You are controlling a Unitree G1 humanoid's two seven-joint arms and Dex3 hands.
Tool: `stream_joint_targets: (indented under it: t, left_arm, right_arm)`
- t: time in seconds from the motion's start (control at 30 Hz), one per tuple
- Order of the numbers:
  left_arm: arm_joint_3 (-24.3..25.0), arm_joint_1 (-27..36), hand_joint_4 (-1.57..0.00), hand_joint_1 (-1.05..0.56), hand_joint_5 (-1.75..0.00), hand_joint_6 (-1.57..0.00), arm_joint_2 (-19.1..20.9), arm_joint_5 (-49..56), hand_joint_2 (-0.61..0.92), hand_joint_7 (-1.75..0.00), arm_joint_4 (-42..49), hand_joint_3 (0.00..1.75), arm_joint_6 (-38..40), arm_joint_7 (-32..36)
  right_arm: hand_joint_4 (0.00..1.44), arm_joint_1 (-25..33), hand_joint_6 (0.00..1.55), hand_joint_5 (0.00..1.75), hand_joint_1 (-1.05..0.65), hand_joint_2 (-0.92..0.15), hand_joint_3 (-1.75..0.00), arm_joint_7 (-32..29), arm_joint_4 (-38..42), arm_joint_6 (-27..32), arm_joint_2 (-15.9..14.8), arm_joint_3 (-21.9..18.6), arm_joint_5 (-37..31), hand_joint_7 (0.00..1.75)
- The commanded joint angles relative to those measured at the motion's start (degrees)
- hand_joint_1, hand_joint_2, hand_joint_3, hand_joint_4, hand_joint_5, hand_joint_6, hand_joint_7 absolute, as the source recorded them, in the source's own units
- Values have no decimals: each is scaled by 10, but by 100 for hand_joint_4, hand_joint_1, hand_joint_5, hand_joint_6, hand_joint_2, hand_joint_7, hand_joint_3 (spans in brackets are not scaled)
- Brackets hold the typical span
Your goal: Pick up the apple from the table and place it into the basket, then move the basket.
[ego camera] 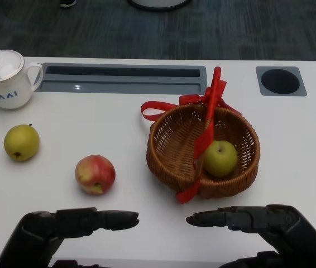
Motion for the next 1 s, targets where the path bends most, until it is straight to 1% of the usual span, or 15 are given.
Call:
stream_joint_targets:
  t: [0.03, 0.53, 0.8, 0.9, 1.0]
  left_arm:
    - [5, 3, -102, -31, 0, -91, 3, 2, 73, 0, -4, 0, -2, 2]
    - [5, 3, -102, -30, 0, -92, 4, -3, 73, 0, -3, 0, -4, -2]
    - [8, 2, -101, -33, 0, -91, 1, 9, 73, 0, -2, 0, -11, 4]
    - [29, -4, -97, -41, 0, -87, -8, 53, 73, 0, 3, 0, -42, 24]
    - [71, -15, -85, -53, 0, -78, -22, 136, 72, 0, 1, 0, -87, 61]
  right_arm:
    - [80, 3, 76, 0, -36, -79, 0, -6, -7, 1, -8, -4, 3, 0]
    - [80, 4, 75, 0, -36, -79, 0, -5, -5, -1, -8, -3, 3, 0]
    - [80, 4, 75, 0, -36, -79, 0, -5, -7, 0, -11, -4, 5, 0]
    - [80, 5, 75, 0, -35, -79, 0, -6, -8, 0, -11, -3, 4, 0]
    - [80, 5, 76, 0, -36, -80, 0, -6, -6, 0, -10, -2, 4, 0]
